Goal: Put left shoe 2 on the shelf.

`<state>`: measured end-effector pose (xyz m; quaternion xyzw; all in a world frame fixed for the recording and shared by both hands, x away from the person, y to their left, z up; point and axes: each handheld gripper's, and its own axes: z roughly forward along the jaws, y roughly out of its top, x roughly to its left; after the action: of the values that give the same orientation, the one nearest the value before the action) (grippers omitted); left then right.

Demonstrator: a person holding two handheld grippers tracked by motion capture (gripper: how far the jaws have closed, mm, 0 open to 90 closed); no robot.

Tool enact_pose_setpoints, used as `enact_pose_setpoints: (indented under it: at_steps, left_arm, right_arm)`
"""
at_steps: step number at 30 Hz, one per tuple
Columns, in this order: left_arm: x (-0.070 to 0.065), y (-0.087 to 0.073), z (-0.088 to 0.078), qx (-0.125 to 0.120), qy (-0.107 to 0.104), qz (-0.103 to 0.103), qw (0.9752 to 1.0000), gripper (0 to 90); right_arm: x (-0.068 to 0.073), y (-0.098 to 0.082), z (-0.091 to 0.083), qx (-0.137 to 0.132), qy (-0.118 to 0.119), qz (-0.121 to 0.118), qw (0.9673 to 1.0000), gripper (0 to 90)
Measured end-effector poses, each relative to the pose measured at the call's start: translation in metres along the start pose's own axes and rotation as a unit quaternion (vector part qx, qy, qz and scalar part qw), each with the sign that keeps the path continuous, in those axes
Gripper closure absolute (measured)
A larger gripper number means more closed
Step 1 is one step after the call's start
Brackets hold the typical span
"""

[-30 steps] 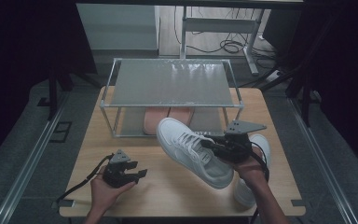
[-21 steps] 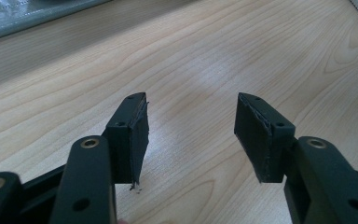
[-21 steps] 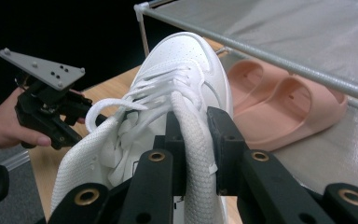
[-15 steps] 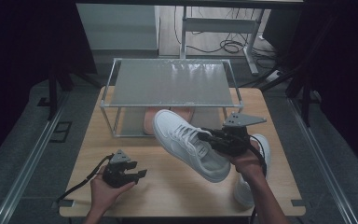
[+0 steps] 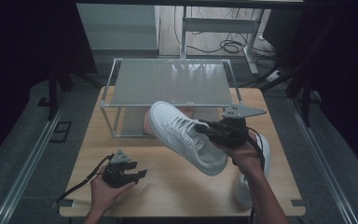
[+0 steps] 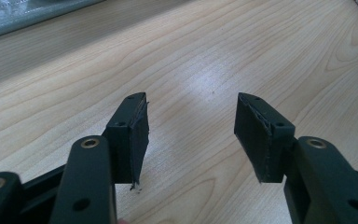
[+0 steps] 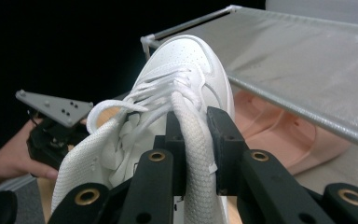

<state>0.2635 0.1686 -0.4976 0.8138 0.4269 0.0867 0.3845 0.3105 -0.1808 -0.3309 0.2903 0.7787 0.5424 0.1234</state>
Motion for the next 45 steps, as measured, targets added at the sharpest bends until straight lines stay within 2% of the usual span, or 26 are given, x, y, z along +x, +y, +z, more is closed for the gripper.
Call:
enact_pose_setpoints:
  at_steps: [9,21,45]
  left_arm:
    - [0.000,0.000,0.000,0.000,0.000,0.000,1.0000,45.3]
    - [0.000,0.000,0.000,0.002,-0.002,0.001,1.0000,45.4]
    - [0.000,0.000,0.000,0.001,-0.005,0.001,1.0000,45.7]
  right_arm:
    - [-0.001,0.015,0.003,-0.013,0.002,-0.002,0.9999,80.0]
    - [-0.010,0.030,0.015,-0.023,0.004,0.009,0.9997,80.0]
    - [-0.021,0.061,0.031,-0.030,-0.013,0.020,0.9993,80.0]
